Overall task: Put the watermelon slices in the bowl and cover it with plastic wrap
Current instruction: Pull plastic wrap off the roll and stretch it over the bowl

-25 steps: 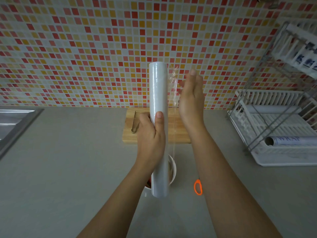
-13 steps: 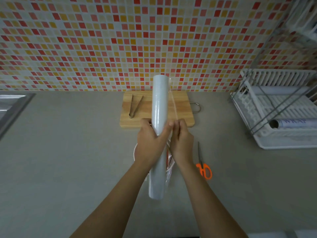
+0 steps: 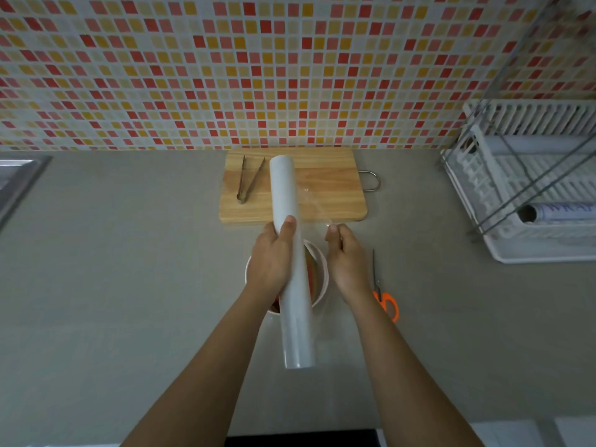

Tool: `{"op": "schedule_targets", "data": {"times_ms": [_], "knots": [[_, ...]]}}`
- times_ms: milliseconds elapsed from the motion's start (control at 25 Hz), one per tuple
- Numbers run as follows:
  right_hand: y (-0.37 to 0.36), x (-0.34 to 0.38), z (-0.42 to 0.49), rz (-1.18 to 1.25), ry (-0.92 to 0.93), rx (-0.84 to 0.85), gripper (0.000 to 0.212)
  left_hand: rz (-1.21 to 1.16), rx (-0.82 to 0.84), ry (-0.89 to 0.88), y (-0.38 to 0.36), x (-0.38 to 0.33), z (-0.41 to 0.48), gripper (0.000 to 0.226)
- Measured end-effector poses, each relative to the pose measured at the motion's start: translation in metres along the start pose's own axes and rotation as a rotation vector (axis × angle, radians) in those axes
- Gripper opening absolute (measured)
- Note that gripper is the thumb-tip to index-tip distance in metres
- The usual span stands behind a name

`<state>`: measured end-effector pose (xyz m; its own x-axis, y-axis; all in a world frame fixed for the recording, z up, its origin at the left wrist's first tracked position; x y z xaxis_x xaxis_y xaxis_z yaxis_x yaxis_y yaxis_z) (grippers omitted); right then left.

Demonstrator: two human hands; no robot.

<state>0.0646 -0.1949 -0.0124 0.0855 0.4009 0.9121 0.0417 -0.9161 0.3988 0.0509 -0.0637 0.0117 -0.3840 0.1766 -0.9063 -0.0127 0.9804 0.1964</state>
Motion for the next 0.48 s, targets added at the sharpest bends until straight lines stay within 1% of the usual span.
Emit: {"op": "schedule_targets", "data": {"times_ms": [80, 160, 200, 280, 360, 400, 480], "knots": [[-0.001, -0.004, 0.000, 0.105, -0.082, -0.011, 0.040, 0.067, -0.058, -0.048, -0.005, 0.000, -0.004, 0.041], [-0.001, -0.006, -0.003, 0.317, -0.266, 0.015, 0.055, 0.079, -0.097, -0.094, -0.008, 0.000, -0.004, 0.045], [-0.001, -0.007, -0.005, 0.393, -0.351, 0.064, 0.062, 0.090, -0.111, -0.118, -0.008, -0.002, -0.003, 0.043], [-0.004, -0.006, -0.014, 0.410, -0.436, 0.207, 0.065, 0.099, -0.133, -0.167, -0.007, -0.008, 0.001, 0.040], [-0.007, -0.003, -0.024, 0.368, -0.417, 0.286, 0.058, 0.104, -0.139, -0.227, -0.007, -0.015, 0.004, 0.039], [-0.008, -0.003, -0.027, 0.343, -0.380, 0.274, 0.052, 0.117, -0.140, -0.256, -0.007, -0.018, 0.006, 0.039], [-0.008, -0.001, -0.029, 0.293, -0.298, 0.168, 0.039, 0.157, -0.144, -0.293, -0.009, -0.020, 0.007, 0.039]]}}
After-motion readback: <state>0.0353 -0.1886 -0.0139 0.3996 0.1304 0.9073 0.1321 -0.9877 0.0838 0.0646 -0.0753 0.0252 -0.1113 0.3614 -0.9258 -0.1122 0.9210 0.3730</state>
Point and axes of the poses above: each hand's wrist, its own z-axis towards the middle knuckle, its own y-axis out of the back of the hand, x = y × z, the point moved 2 cm from there along z, towards the middle knuckle, and after that the axes turned 11 degrees about x, right-handed, at the moved point
